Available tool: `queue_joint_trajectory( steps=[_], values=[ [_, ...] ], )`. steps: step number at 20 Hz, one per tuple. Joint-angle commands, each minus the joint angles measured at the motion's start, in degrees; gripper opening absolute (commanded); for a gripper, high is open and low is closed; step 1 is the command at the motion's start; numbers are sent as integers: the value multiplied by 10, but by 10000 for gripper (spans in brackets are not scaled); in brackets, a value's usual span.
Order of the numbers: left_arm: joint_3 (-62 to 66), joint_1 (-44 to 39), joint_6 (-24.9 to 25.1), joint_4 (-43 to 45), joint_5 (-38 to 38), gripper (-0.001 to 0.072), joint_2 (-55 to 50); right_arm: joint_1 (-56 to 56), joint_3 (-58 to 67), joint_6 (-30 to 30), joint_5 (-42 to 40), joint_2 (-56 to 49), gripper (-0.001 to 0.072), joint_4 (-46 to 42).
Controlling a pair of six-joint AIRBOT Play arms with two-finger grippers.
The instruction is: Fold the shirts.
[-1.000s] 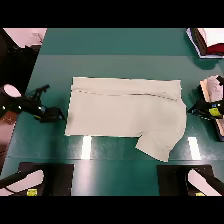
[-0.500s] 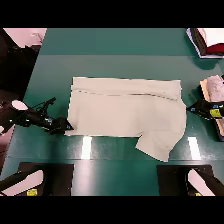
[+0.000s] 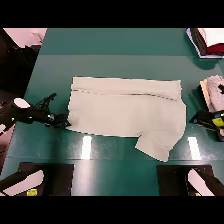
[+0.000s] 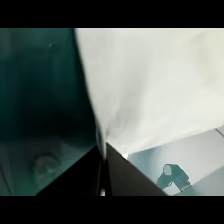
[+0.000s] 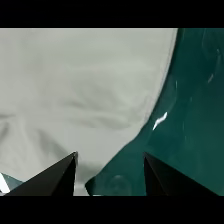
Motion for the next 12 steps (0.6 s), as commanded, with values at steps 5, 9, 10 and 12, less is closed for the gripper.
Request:
queue_joint_trajectory(
  steps=[5,9,10,12],
  values=[
    [31,0,0,-28,-20,25,1,-1,-150,52,-17,-49,426,-3],
    [31,0,0,-28,-21,26,1,0,-201,51,-78,-91,426,86],
    [31,0,0,-28,-22,26,1,0,-204,51,-87,-99,426,95],
    [31,0,0,-28,-25,26,1,0,-203,49,-90,-106,416,97]
  ],
)
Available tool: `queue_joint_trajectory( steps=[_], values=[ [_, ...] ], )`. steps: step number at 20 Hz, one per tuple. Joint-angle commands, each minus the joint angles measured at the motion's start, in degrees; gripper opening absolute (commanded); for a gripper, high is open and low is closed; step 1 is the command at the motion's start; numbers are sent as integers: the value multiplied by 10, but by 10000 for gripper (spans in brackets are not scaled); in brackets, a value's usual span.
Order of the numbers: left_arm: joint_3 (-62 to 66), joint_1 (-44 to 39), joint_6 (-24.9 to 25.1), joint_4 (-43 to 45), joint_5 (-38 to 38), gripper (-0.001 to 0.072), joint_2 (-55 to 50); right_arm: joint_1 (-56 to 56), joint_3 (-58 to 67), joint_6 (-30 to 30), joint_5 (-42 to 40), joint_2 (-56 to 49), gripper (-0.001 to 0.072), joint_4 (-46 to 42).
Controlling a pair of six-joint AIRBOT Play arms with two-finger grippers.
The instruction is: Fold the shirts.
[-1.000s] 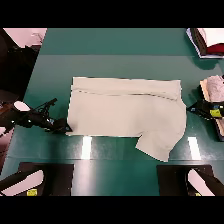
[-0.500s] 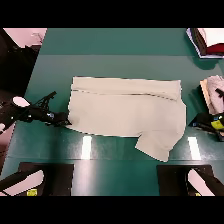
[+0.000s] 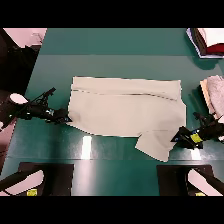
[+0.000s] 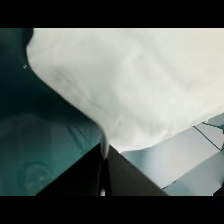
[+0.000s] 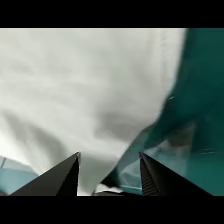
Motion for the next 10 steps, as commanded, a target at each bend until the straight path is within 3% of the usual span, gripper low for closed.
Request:
queue_joint_trajectory(
  steps=[1,2,3,5,10],
  values=[
    [1,0,0,-2,-3,26,0,0,-16,-3,-34,-15,306,25],
    [1,0,0,-2,-3,26,0,0,-16,-7,-34,-7,241,24],
    [1,0,0,-2,-3,26,0,0,-16,-7,-34,6,228,24],
    [1,0,0,-2,-3,26,0,0,-16,-20,-37,42,16,20],
    [1,0,8,2,-46,24,6,1,14,-24,6,141,13,-30]
  ],
)
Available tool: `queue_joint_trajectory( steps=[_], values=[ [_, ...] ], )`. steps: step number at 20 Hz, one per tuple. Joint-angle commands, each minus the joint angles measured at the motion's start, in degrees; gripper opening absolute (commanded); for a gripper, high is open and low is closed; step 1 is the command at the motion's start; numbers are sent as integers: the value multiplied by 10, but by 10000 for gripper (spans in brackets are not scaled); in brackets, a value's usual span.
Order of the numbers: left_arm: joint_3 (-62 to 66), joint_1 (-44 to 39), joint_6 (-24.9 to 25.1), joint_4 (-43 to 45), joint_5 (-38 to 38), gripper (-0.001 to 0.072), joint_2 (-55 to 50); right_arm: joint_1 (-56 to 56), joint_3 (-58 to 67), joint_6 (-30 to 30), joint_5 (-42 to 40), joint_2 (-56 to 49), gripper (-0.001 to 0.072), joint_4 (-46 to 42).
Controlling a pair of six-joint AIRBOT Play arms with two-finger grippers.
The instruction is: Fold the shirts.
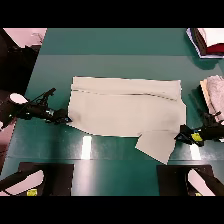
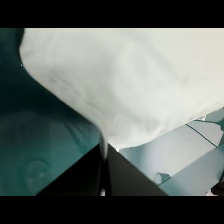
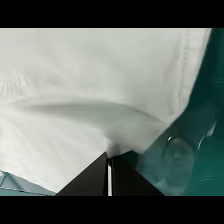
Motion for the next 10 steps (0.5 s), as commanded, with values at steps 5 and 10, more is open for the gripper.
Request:
queue_joint_trajectory(
  steps=[5,10],
  values=[
    [-89,0,-17,44,-51,25,145,1,81,-9,155,167,13,-172],
    [-127,0,-83,41,-131,25,239,1,82,-15,151,227,13,-144]
  ],
)
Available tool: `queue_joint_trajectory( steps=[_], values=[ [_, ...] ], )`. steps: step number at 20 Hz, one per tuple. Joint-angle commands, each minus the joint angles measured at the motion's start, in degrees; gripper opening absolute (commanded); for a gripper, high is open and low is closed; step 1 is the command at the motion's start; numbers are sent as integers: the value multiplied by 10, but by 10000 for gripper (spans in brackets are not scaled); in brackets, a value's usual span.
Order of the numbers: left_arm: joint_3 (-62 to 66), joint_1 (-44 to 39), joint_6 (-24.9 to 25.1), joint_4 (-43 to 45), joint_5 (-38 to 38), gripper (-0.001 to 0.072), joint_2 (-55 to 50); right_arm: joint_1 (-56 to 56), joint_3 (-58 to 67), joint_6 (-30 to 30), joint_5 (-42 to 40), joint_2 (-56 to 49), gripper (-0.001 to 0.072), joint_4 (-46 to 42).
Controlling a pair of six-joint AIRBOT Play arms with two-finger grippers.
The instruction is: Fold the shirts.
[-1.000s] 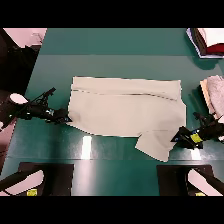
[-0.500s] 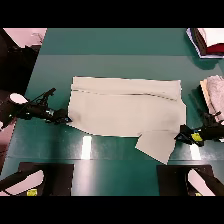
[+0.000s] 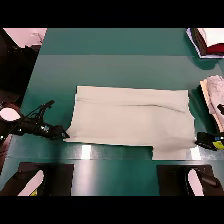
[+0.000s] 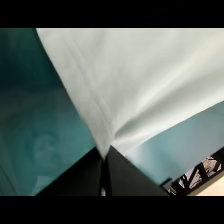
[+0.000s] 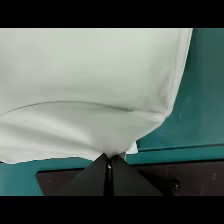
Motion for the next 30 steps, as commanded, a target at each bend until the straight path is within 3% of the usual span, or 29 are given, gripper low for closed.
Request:
queue_joint_trajectory(
  steps=[1,7,12,17,21,25,26,27,28,29,30],
  values=[
    [0,0,-50,-2,-37,25,48,1,6,-3,-6,34,12,19],
    [110,0,-56,-7,139,24,35,30,65,-3,-81,-78,13,48],
    [173,0,-53,-21,188,24,-88,101,170,-3,-159,-233,13,46],
    [289,-3,-35,-58,213,25,-257,125,274,7,-173,-366,13,45],
    [379,-41,-34,-57,224,26,-369,125,323,7,-174,-442,14,45],
    [440,-56,-39,-78,287,46,-421,125,356,13,-197,-489,17,51],
    [446,-55,-51,-92,308,351,-421,124,366,17,-200,-497,33,56],
    [456,-55,-66,-97,322,677,-421,120,377,17,-216,-503,249,76],
    [468,-55,-83,-99,325,720,-421,112,388,16,-231,-508,488,110],
    [483,-55,-85,-99,316,720,-420,104,397,15,-243,-511,542,140],
    [497,-55,-85,-99,298,720,-420,93,403,9,-242,-511,542,163]
  ],
)
